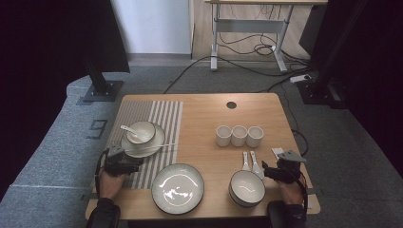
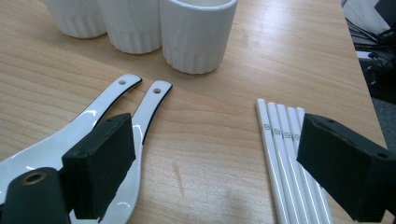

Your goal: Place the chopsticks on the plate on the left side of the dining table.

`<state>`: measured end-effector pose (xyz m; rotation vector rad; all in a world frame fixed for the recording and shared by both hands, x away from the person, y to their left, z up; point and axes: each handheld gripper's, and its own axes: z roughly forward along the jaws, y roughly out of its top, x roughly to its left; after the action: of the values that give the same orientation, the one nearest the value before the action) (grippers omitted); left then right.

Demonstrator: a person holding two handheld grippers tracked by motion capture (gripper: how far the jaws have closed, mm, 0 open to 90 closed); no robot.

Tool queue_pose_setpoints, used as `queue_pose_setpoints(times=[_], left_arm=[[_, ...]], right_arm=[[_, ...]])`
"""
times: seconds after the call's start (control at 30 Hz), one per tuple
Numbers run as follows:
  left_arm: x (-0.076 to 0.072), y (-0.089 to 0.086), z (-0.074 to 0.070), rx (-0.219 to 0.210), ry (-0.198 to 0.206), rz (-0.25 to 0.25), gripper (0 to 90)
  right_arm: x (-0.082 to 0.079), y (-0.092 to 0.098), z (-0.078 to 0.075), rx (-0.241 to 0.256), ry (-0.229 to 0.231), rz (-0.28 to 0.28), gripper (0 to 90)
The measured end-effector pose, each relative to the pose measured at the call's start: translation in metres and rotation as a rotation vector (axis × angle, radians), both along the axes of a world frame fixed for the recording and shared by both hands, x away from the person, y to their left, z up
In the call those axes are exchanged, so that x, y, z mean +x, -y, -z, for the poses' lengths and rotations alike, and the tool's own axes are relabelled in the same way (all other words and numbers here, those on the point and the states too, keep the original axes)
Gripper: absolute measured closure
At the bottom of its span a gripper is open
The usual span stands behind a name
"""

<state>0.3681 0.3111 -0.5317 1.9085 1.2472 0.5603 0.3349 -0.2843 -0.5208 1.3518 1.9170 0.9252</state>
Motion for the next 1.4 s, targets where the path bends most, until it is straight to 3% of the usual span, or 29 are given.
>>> queue_pose_setpoints(times=[0.17,0.37,0.67,1.4], left_arm=[[0.004,0.001,-0.002,0.000,0.005,-0.026,1.6],[0.002,0.016,-0.011,0.016,0.021,-0.056,2.6],[0.008,0.036,-0.010,0.031,-0.009,-0.077,10.5],[0.016,0.038,-0.005,0.014,-0.036,-0.132,15.9]], right_arm=[[0.000,-0.001,0.000,-0.003,-0.002,-0.002,11.3],[0.000,-0.001,0.000,-0.007,-0.003,-0.004,11.5],[-0.001,-0.002,0.000,-0.007,-0.002,-0.008,12.0],[-0.001,-0.003,0.000,-0.010,-0.010,-0.021,13.2]])
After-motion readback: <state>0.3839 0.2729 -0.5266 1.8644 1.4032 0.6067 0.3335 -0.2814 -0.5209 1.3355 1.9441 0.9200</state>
